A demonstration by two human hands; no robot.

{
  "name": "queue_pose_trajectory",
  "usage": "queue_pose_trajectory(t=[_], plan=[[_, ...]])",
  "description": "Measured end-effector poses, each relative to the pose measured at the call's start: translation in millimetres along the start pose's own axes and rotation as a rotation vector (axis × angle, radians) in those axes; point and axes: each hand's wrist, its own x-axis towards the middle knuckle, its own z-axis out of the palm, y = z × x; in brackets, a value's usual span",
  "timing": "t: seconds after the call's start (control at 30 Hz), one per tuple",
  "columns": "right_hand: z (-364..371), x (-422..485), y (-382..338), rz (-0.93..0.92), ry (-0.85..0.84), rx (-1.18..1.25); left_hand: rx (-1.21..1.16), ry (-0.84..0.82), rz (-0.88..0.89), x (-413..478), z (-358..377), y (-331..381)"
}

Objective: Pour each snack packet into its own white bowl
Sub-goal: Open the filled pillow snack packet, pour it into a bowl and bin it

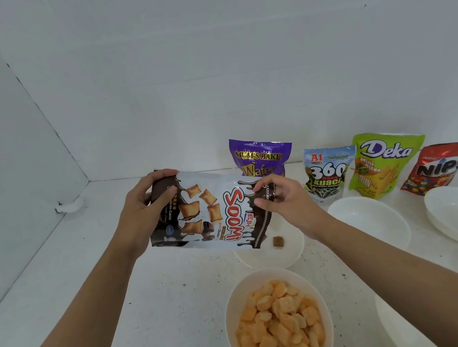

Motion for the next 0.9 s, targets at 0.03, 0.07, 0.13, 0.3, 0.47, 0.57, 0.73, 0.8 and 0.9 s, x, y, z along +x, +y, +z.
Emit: queue_pose_trajectory(t=[0.03, 0.07, 0.13, 0.3, 0.47, 0.57, 0.73, 0.8, 0.9], plan=[[0, 0, 0, -0.003, 0.017, 0.058, -0.011, -0.001, 0.001, 0, 0, 1], [0, -1, 0, 0.002, 0.029, 0.121, -0.027, 0.0, -0.002, 0, 0, 3], [3, -1, 1, 0.016, 0.04, 0.217, -0.07, 0.01, -0.014, 1, 2, 7], [3, -4, 5, 0.073, 0.026, 0.263, -0.022, -0.01, -0.004, 5, 7, 14], [0, -4, 4, 0.068, 0.027, 0.203, 0.006, -0.012, -0.014, 4, 7, 17], [4, -3, -1, 0.037, 0.103, 0.168, -0.01, -0.01, -0.011, 3, 8, 18], [10, -3, 4, 0.083, 0.143, 0.151, 0.04, -0.022, 0.01, 7, 9, 23], [10, -5, 8, 0.122, 0.127, 0.158, 0.07, -0.033, 0.01, 8, 9, 24], [11, -5, 11, 0.137, 0.135, 0.186, 0.071, -0.037, 0.001, 8, 11, 24]])
